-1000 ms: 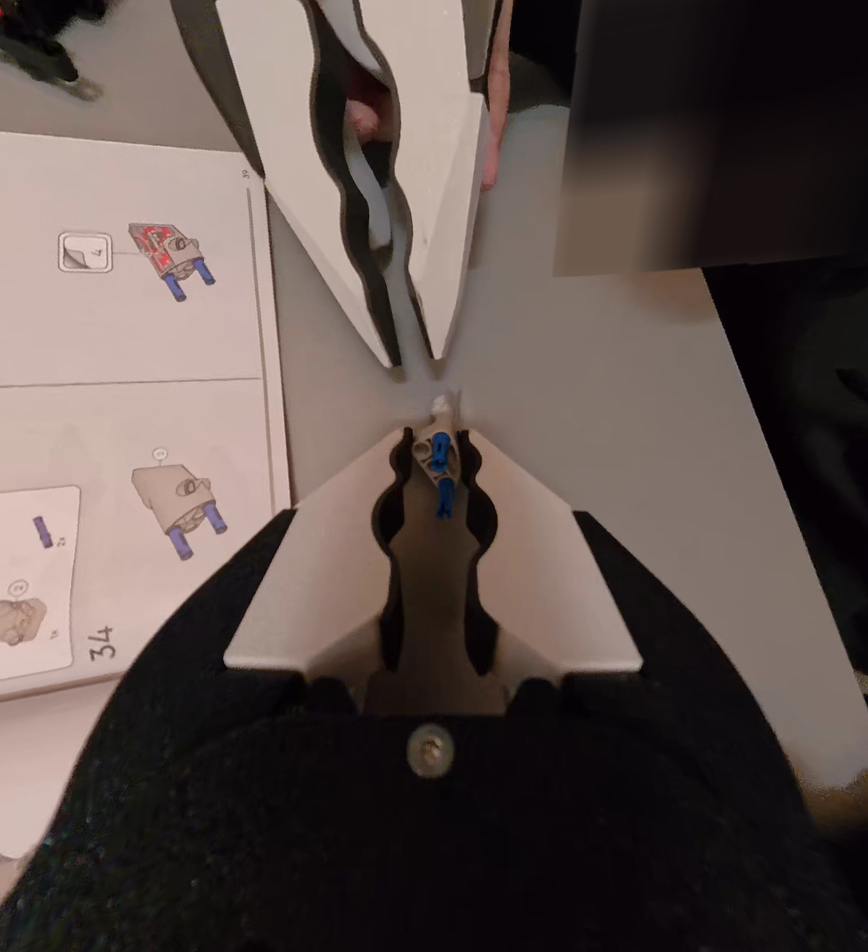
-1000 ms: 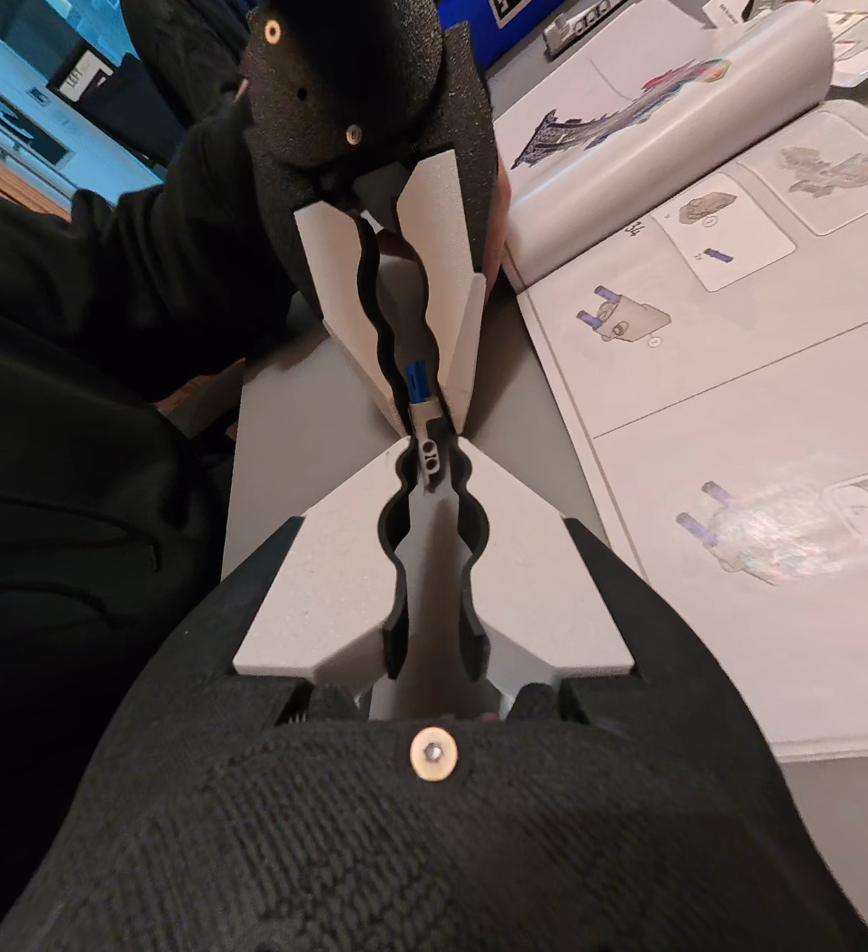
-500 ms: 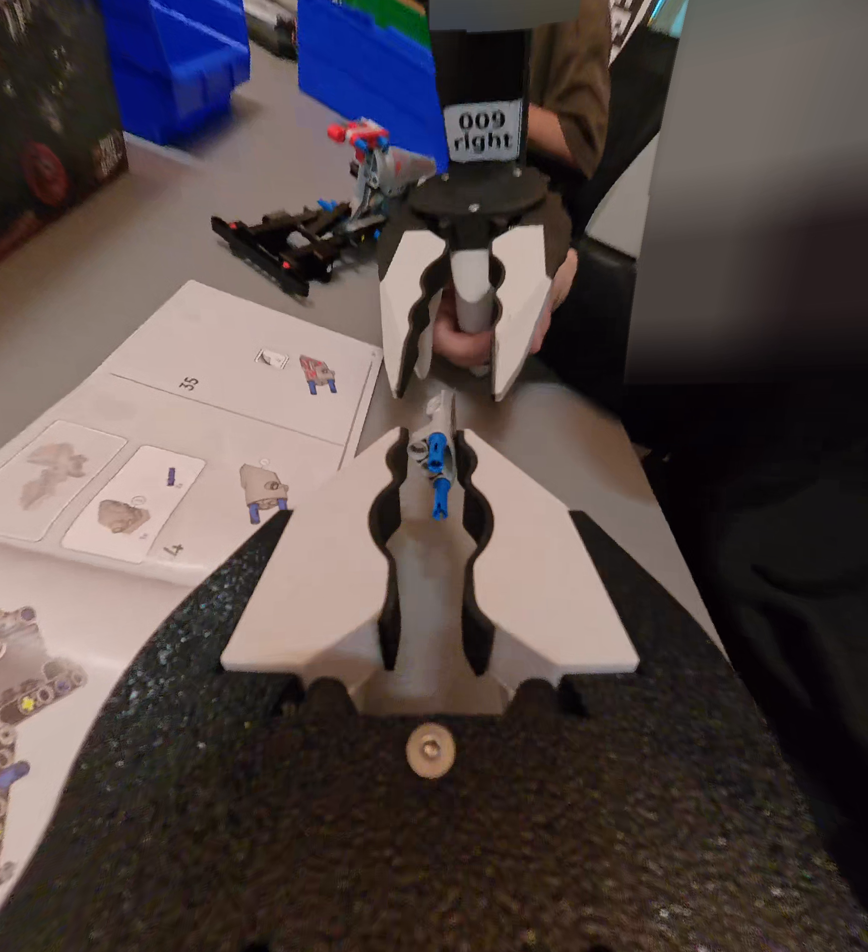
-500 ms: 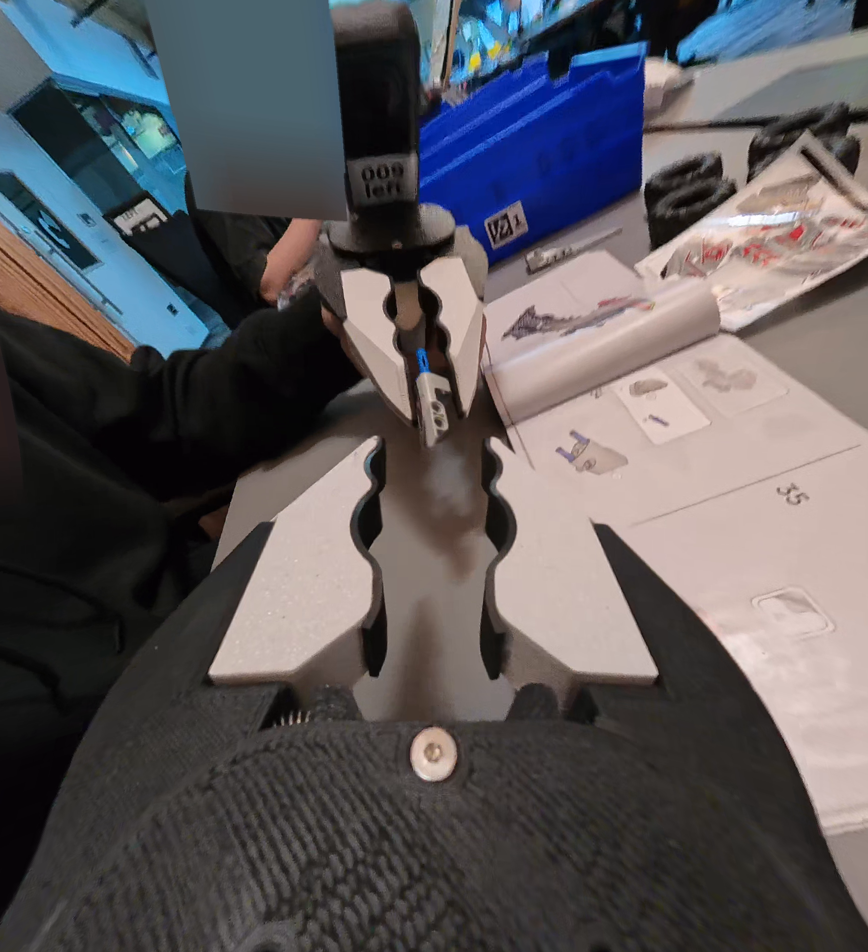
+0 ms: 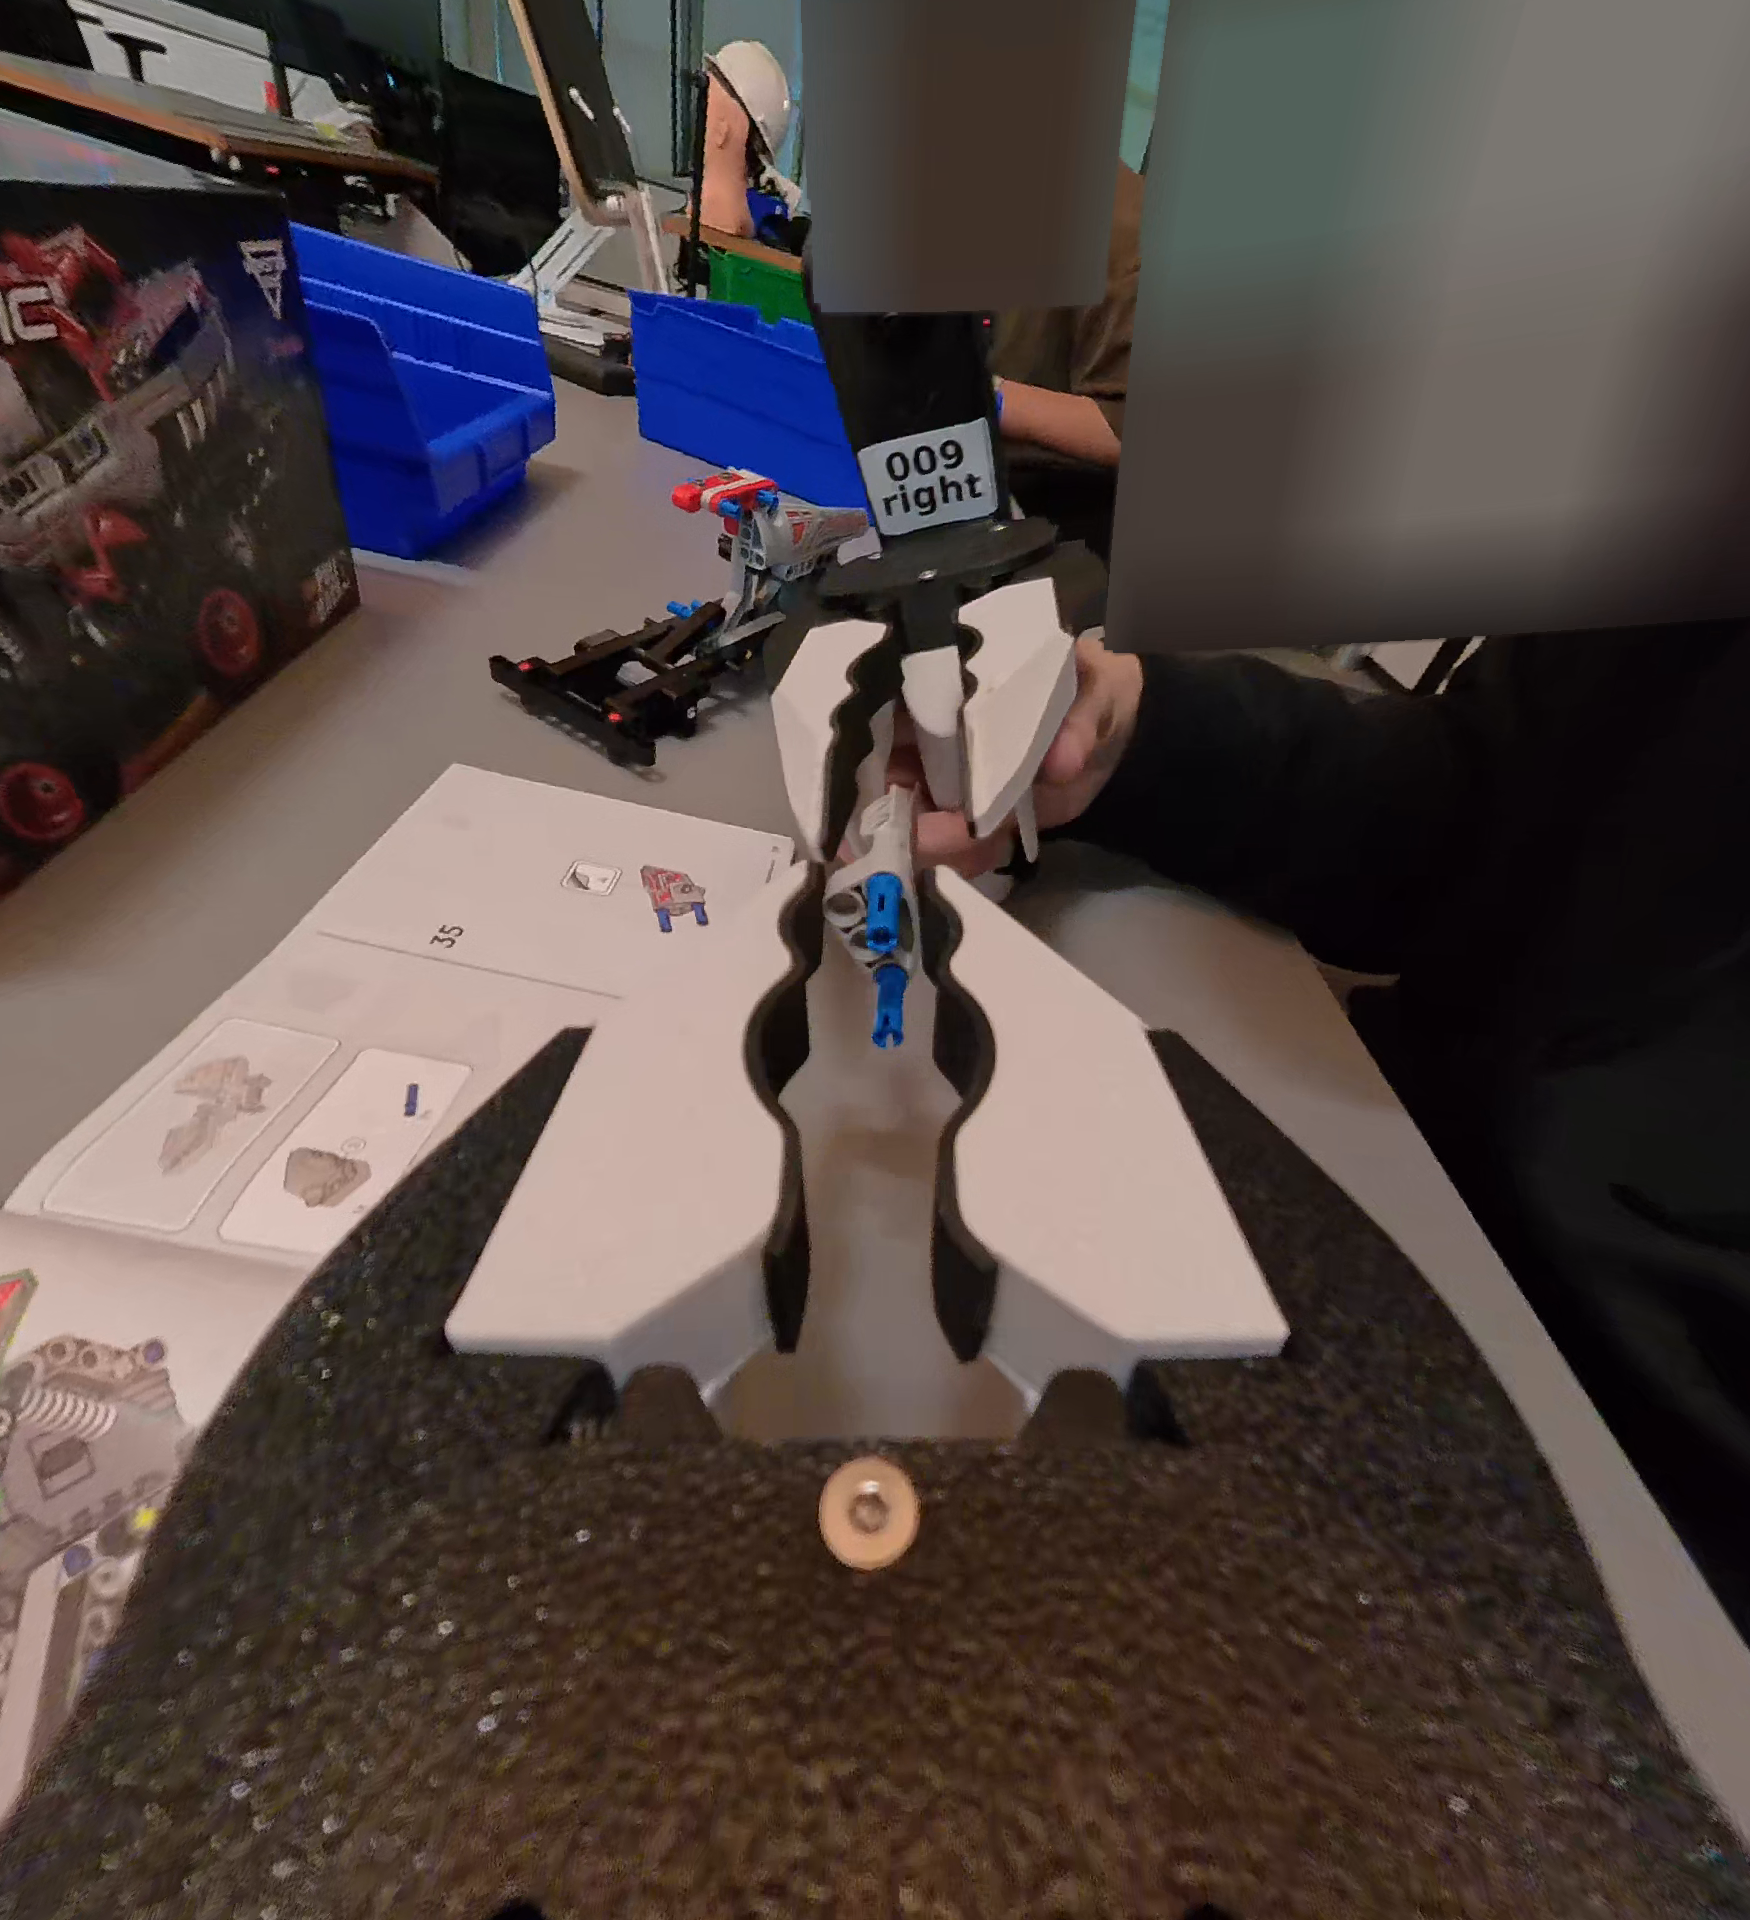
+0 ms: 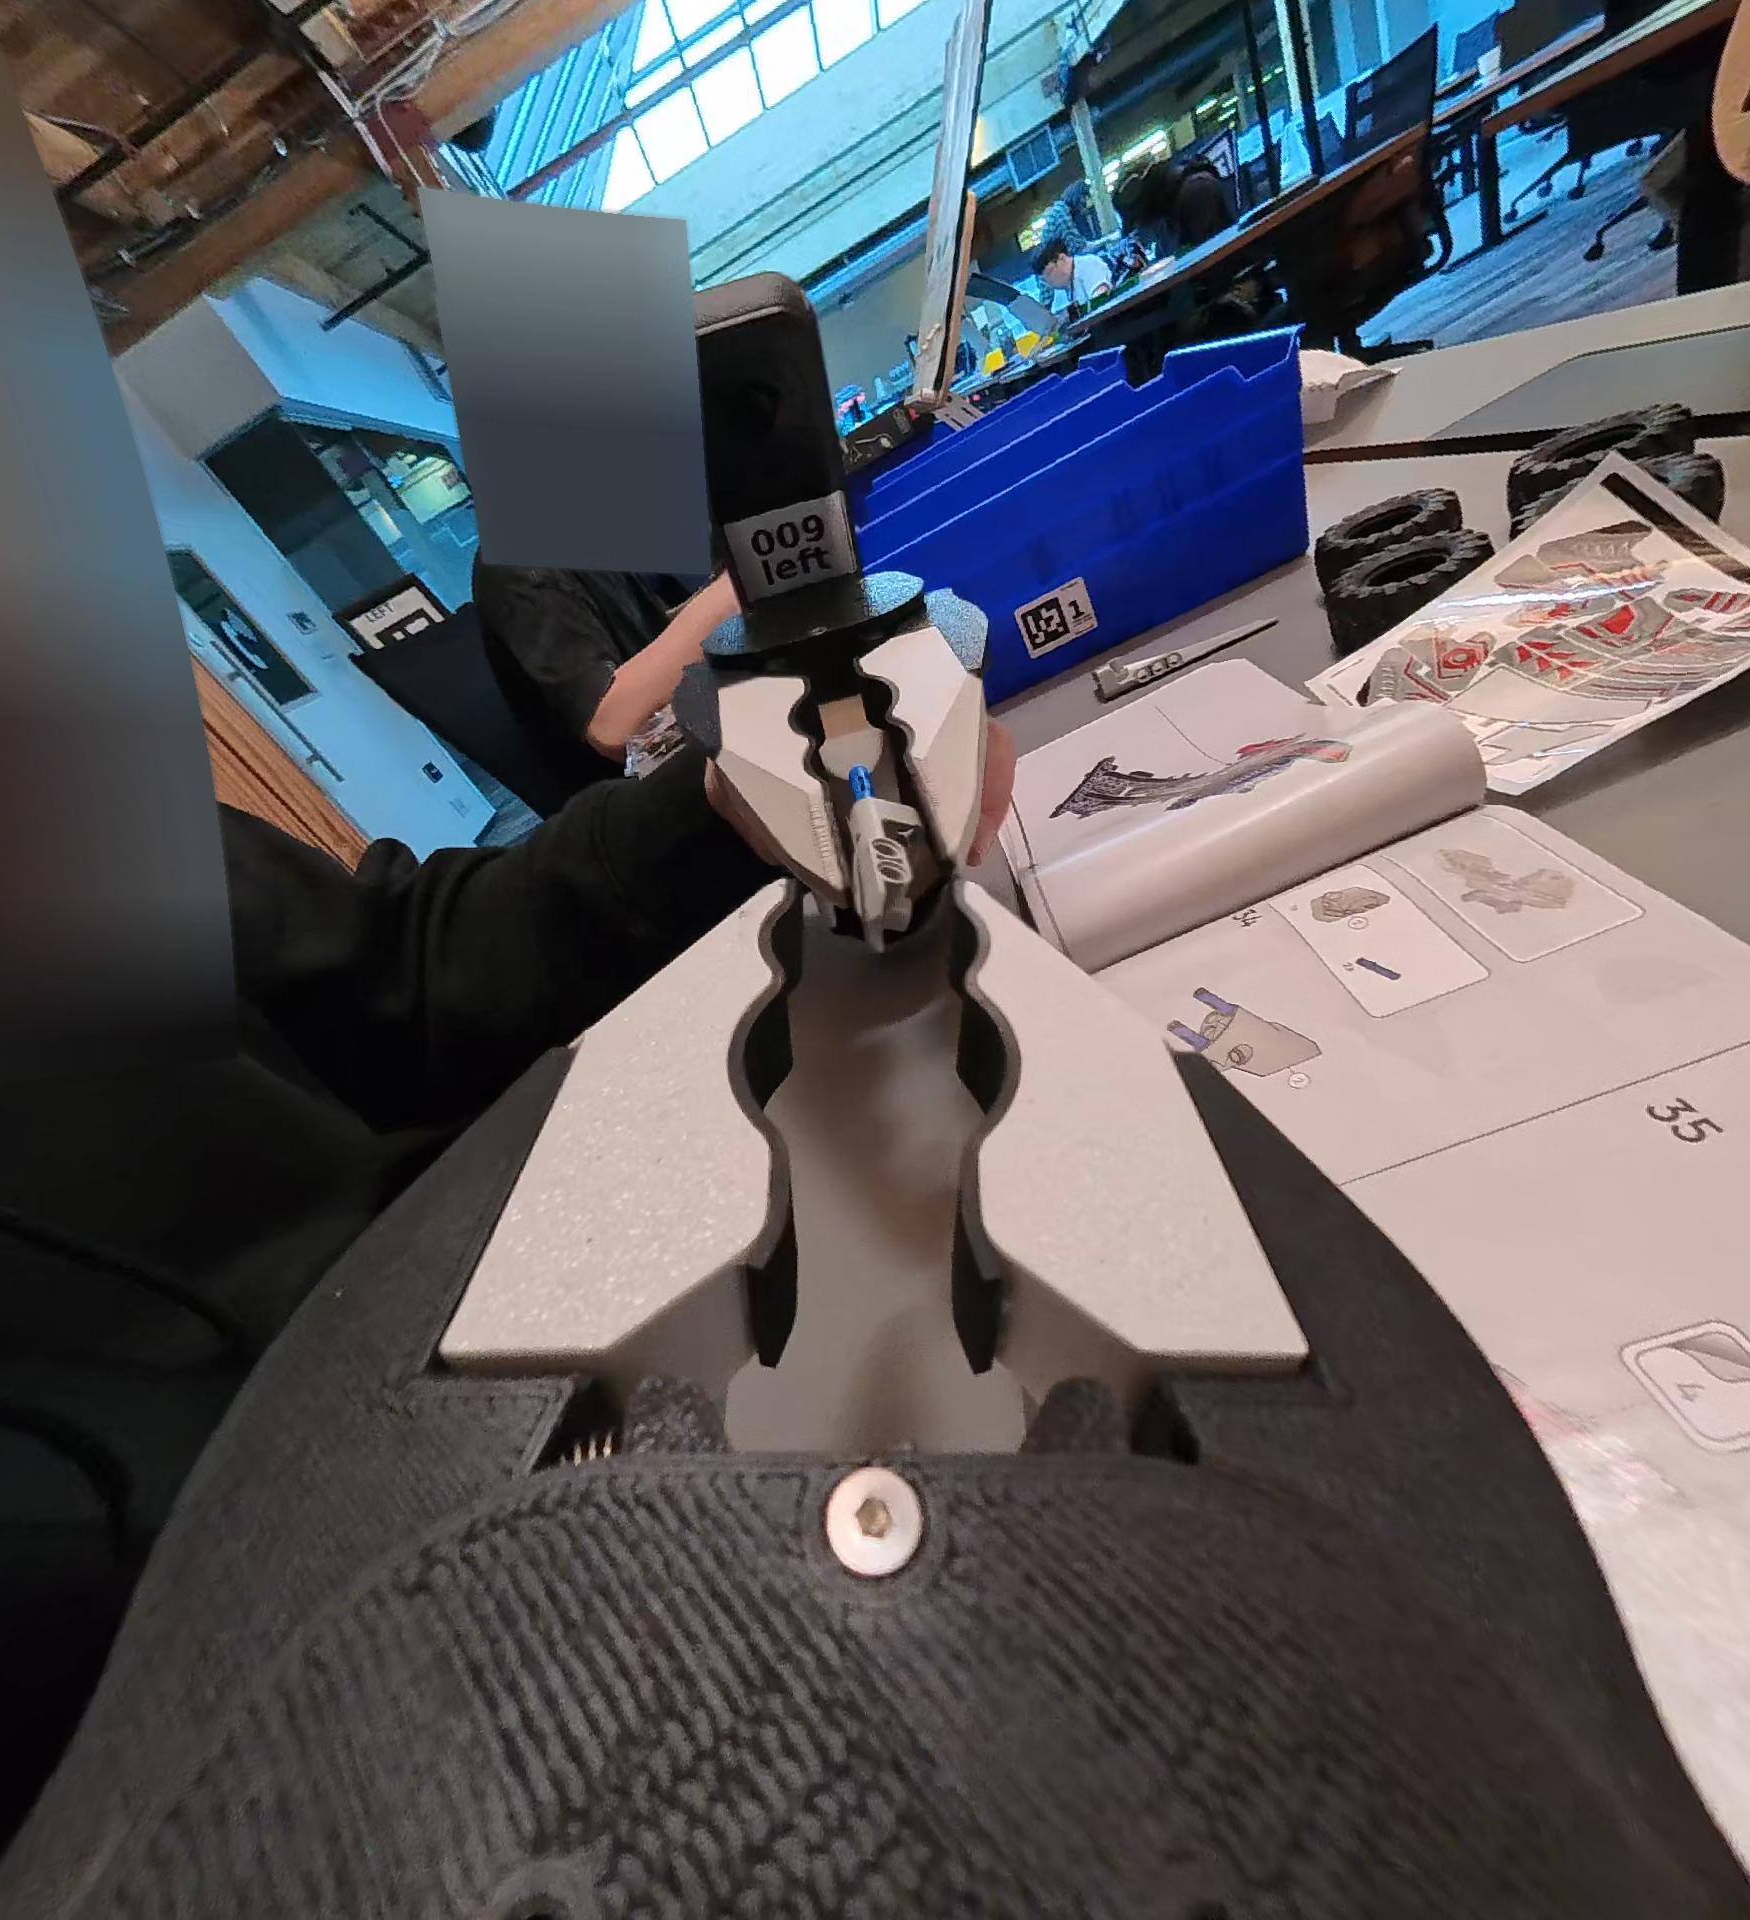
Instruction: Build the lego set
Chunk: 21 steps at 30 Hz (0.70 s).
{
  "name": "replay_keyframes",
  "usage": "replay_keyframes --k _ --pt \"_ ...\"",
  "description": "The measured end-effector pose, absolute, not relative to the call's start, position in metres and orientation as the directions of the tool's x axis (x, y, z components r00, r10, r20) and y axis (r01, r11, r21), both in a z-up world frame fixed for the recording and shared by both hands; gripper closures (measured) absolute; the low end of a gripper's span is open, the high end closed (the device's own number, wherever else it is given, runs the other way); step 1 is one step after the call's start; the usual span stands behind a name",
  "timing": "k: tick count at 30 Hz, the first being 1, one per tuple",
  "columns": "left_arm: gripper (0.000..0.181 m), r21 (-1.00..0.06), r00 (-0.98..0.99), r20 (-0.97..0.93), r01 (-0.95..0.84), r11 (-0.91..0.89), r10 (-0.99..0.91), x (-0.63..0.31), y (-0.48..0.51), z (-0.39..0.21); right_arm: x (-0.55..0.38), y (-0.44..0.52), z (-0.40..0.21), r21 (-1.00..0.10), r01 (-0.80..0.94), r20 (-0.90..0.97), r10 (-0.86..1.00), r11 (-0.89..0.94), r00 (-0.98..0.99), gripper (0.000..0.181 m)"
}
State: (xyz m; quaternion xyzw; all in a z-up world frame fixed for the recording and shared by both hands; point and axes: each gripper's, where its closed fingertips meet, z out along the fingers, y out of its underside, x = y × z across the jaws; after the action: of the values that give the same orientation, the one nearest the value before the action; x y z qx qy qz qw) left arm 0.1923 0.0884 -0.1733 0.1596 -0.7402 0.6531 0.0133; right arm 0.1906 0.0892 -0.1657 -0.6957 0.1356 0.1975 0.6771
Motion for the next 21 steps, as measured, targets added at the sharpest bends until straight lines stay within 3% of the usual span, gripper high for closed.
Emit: replay_keyframes --k 8,21 --pt "0.167 -0.972 -0.959 0.187 -0.212 0.099 -0.215 0.191 0.085 -0.173 0.19 0.09 -0.164 -0.887 -0.46 -0.461 0.089 -0.036 0.883 0.175" --pt "0.167 -0.984 -0.974 0.166 -0.174 0.04 -0.153 0.183 0.086 -0.163 0.183 0.087 -0.158 -0.833 -0.552 -0.544 0.2 -0.017 0.815 0.176"
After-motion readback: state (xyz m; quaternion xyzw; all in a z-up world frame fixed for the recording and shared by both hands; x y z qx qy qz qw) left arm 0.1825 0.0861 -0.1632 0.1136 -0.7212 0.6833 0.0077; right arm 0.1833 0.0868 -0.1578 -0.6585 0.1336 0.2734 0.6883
